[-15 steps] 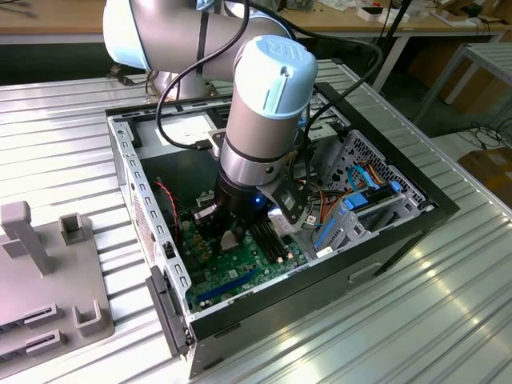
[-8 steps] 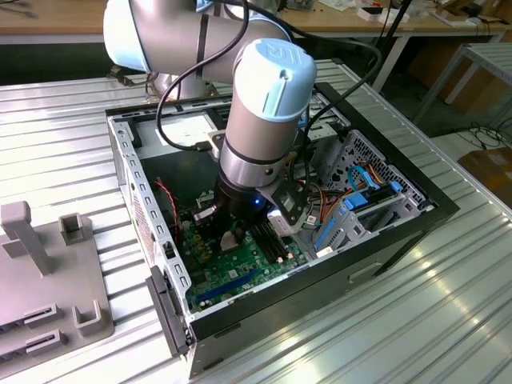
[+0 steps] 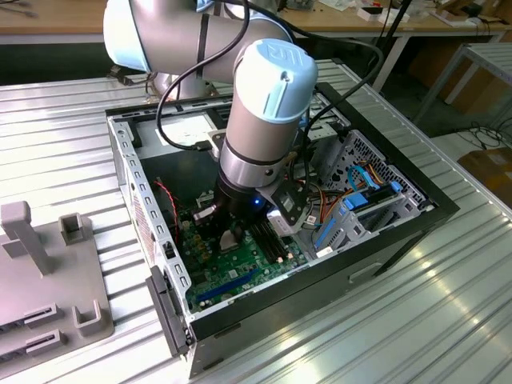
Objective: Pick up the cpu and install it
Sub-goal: 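Place the cpu into insertion slot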
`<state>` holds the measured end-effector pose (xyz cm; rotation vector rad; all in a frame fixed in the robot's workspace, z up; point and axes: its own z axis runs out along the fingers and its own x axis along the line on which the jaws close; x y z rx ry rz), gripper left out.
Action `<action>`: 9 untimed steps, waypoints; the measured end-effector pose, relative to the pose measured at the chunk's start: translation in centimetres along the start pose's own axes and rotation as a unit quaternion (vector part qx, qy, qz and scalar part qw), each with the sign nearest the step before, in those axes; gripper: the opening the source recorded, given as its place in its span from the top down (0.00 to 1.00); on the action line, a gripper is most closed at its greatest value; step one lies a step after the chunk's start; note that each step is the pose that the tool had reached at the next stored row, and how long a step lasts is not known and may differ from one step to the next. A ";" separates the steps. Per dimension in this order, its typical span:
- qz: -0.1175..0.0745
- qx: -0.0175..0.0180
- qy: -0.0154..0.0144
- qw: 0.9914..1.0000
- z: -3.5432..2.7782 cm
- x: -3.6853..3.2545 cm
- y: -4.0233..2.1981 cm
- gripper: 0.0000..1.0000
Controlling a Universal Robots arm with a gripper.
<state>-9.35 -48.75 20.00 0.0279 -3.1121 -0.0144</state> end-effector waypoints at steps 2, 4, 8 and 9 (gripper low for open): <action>0.000 0.000 0.000 1.000 -0.01 0.00 -0.02 0.53; 0.000 0.000 0.000 1.000 0.00 0.00 -0.06 0.53; 0.000 0.000 0.000 1.000 0.08 0.00 -0.11 0.53; 0.000 0.000 0.000 1.000 0.13 -0.01 -0.11 0.53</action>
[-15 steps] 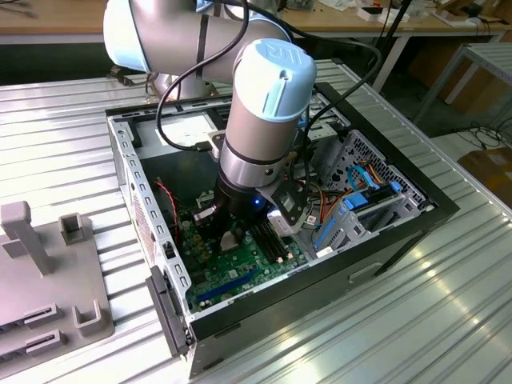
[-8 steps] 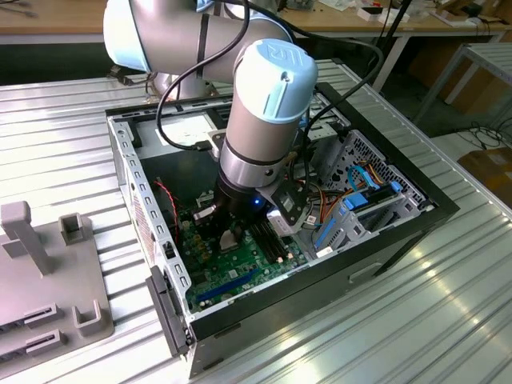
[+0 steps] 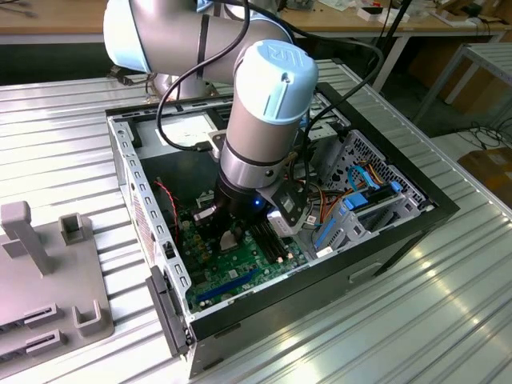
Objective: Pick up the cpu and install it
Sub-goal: 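Place the cpu into insertion slot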
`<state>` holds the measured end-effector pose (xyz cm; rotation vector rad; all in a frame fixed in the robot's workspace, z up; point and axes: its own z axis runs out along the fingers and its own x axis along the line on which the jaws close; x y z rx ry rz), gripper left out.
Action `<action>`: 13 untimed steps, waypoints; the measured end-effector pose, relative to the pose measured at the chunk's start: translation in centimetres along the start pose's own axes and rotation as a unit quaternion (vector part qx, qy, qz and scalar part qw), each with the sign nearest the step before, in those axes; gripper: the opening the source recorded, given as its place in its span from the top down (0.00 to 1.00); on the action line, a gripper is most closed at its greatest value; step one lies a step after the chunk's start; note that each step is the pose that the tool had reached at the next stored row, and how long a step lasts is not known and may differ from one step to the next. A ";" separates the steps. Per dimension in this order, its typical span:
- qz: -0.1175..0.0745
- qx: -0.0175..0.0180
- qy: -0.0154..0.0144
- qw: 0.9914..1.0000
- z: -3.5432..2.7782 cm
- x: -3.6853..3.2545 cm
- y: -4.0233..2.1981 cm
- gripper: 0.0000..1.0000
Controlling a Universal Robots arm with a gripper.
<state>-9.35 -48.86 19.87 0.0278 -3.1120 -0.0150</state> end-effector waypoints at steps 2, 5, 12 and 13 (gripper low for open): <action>0.000 0.000 0.000 1.000 0.08 0.00 0.00 0.53; 0.000 0.000 0.000 1.000 0.18 -0.01 0.00 0.53; 0.000 0.000 0.000 1.000 0.20 -0.02 0.00 0.53; 0.000 0.000 0.000 1.000 0.20 -0.02 -0.01 0.53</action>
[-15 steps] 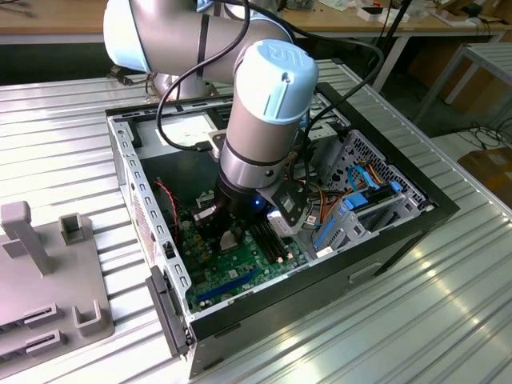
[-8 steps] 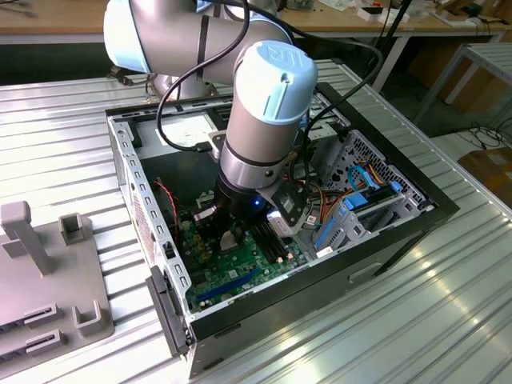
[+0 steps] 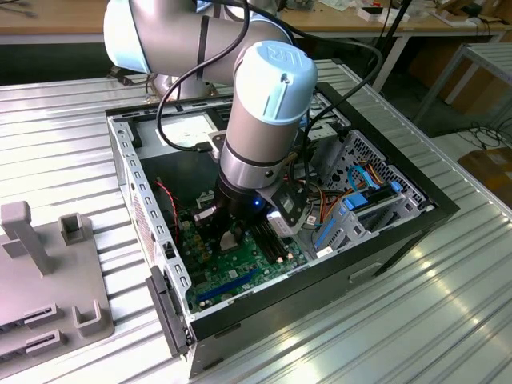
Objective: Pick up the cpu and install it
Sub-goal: 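Place the cpu into insertion slot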
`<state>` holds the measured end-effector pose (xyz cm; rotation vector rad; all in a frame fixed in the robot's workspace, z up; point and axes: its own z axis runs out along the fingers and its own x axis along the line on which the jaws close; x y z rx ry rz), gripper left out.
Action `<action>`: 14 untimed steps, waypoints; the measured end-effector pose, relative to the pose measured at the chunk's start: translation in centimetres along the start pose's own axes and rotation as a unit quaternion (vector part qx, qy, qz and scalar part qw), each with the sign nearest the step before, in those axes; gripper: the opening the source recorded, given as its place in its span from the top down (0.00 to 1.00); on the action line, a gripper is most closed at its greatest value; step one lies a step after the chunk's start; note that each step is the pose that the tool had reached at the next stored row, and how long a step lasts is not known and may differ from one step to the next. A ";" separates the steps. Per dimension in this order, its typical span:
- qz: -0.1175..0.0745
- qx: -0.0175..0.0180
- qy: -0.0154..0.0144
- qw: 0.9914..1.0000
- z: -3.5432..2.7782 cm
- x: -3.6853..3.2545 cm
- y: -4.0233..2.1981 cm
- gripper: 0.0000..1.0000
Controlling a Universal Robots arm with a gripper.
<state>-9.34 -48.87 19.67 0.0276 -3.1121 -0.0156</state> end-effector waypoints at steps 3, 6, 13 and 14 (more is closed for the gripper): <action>0.000 0.000 0.000 1.000 0.00 0.00 -0.03 0.53; 0.000 0.000 0.000 1.000 0.00 0.00 -0.04 0.53; 0.000 0.000 0.000 1.000 0.00 0.00 -0.10 0.53; 0.000 0.000 0.000 1.000 0.01 0.00 -0.10 0.53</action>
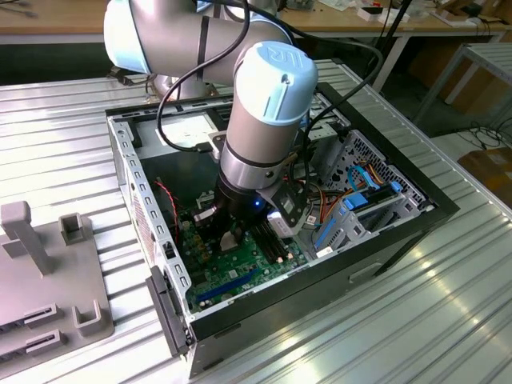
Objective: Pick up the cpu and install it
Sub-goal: 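Place the cpu into insertion slot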
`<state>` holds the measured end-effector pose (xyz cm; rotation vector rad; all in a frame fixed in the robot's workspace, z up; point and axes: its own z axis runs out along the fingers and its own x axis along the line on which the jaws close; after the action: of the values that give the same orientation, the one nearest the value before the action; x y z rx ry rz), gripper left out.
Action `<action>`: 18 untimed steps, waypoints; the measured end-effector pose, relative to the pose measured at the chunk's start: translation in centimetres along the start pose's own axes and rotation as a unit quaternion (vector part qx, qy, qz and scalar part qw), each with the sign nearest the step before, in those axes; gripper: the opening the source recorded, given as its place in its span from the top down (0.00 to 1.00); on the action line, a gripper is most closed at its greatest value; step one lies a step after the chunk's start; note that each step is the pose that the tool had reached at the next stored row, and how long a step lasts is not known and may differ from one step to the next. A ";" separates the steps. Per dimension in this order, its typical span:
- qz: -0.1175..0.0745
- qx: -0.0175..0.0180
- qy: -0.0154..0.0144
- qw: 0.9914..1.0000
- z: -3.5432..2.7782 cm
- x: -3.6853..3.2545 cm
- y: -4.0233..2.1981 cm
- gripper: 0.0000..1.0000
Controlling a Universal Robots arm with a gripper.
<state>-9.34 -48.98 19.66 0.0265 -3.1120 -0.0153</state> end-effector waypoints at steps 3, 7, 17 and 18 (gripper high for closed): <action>0.000 0.000 0.000 1.000 0.06 -0.01 0.05 0.53; 0.000 0.000 0.000 1.000 0.25 -0.02 0.06 0.53; 0.000 0.000 0.000 1.000 0.31 -0.02 0.06 0.53; 0.000 0.000 0.000 1.000 0.31 -0.02 0.07 0.52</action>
<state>-9.33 -48.91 19.35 0.0261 -3.1117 -0.0156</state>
